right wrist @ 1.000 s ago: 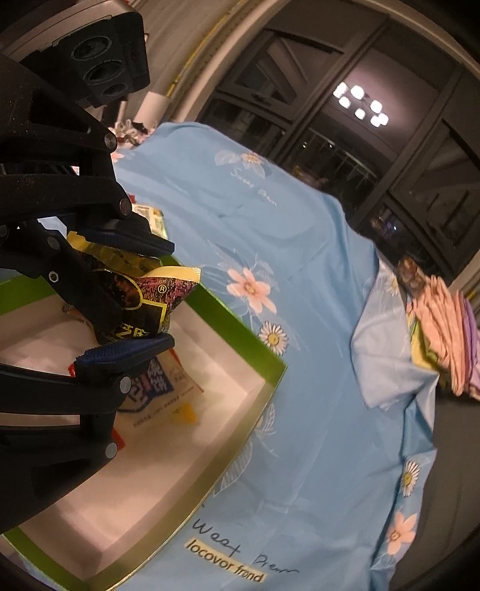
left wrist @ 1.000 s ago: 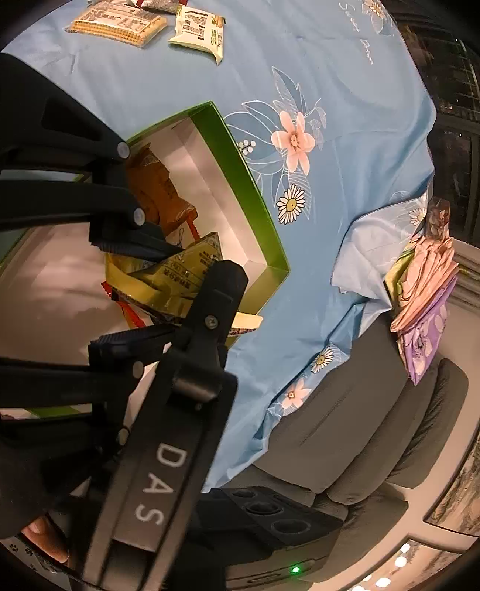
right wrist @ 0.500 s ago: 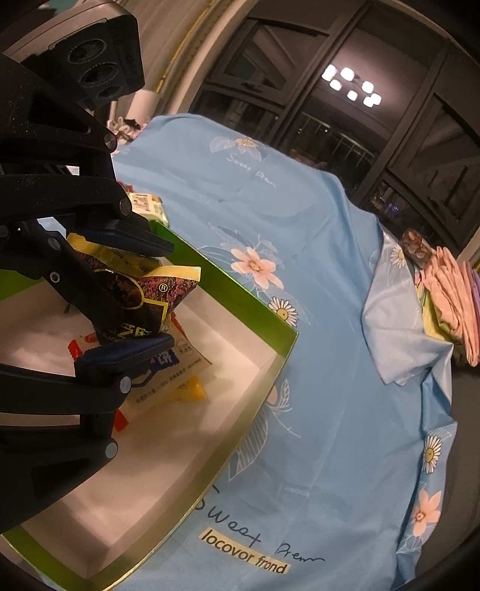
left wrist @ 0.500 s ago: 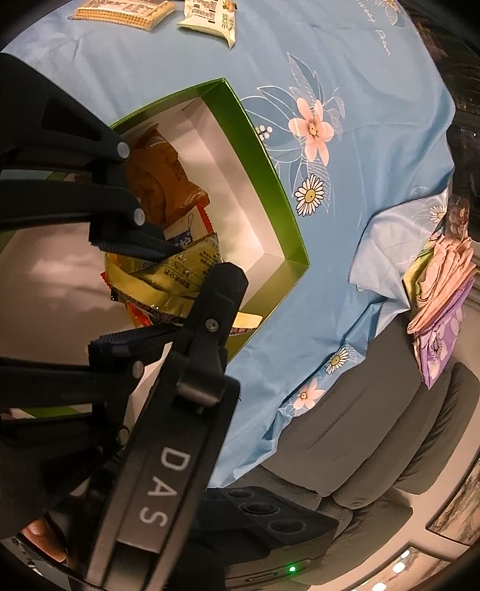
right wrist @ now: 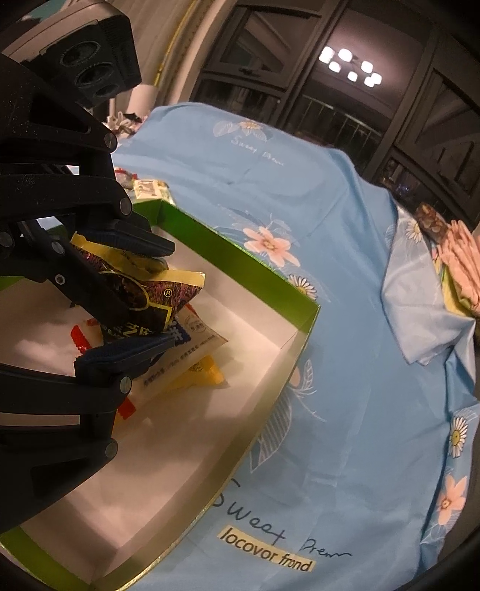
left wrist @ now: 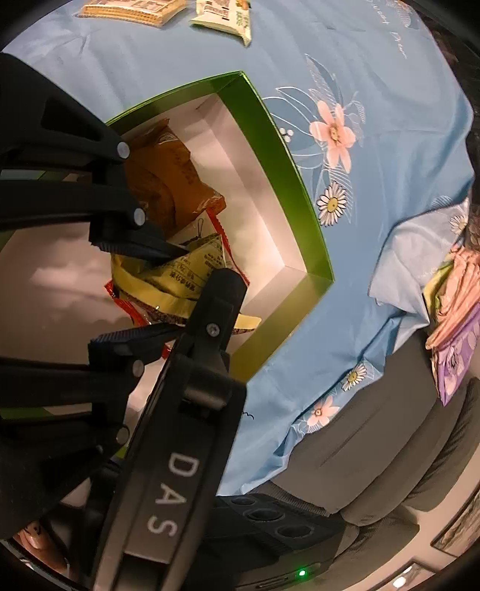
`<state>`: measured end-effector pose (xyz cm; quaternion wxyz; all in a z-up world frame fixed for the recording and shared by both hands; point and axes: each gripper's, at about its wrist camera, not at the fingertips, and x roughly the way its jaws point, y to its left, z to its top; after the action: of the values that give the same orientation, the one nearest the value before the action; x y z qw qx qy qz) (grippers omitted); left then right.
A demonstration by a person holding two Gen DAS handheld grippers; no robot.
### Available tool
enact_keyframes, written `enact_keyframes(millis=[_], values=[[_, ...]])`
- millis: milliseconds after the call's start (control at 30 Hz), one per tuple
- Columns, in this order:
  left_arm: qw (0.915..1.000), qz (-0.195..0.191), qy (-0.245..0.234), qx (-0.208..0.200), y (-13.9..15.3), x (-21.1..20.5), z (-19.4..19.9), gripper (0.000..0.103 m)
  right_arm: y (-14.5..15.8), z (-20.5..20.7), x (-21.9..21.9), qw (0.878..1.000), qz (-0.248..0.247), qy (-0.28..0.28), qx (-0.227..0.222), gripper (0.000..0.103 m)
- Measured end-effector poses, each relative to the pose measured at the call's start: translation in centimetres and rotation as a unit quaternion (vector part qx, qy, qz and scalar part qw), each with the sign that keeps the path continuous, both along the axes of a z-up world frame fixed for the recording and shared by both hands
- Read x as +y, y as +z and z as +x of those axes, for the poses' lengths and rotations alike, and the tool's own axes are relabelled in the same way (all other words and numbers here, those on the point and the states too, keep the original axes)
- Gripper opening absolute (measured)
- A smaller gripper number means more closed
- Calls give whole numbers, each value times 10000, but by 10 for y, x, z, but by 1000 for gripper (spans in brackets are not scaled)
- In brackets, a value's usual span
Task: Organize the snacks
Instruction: 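Lower the held chocolate wrapper into the green box, then open the right gripper to release the chocolate wrapper in the box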
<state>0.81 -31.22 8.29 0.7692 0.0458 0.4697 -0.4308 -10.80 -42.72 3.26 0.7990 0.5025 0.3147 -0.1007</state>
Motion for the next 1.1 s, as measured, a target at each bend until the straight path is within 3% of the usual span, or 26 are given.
enact_keyframes(millis=[367, 533, 667, 767, 833, 900, 1100], values=[[10000, 27, 69, 54, -1, 4, 1, 36, -3, 1, 0, 9999, 34, -37, 99, 47], [9985, 141, 213, -494, 16, 20, -12, 33, 14, -10, 2, 9980, -463, -418, 52, 47], [9965, 75, 510, -660, 29, 49, -14, 38, 28, -13, 10, 9965, -701, -423, -183, 48], [9927, 65, 861, -837, 40, 80, -17, 46, 38, -12, 19, 9953, -843, -338, -324, 54], [9889, 79, 1102, -990, 47, 100, -19, 60, 46, -9, 27, 9939, -990, -271, -405, 57], [9851, 110, 1295, -1124, 53, 119, -20, 67, 55, -6, 37, 9921, -1138, -137, -518, 61], [9688, 218, 2049, -1378, 57, 194, -23, 89, 72, 13, 69, 9861, -1470, 346, -694, 78]])
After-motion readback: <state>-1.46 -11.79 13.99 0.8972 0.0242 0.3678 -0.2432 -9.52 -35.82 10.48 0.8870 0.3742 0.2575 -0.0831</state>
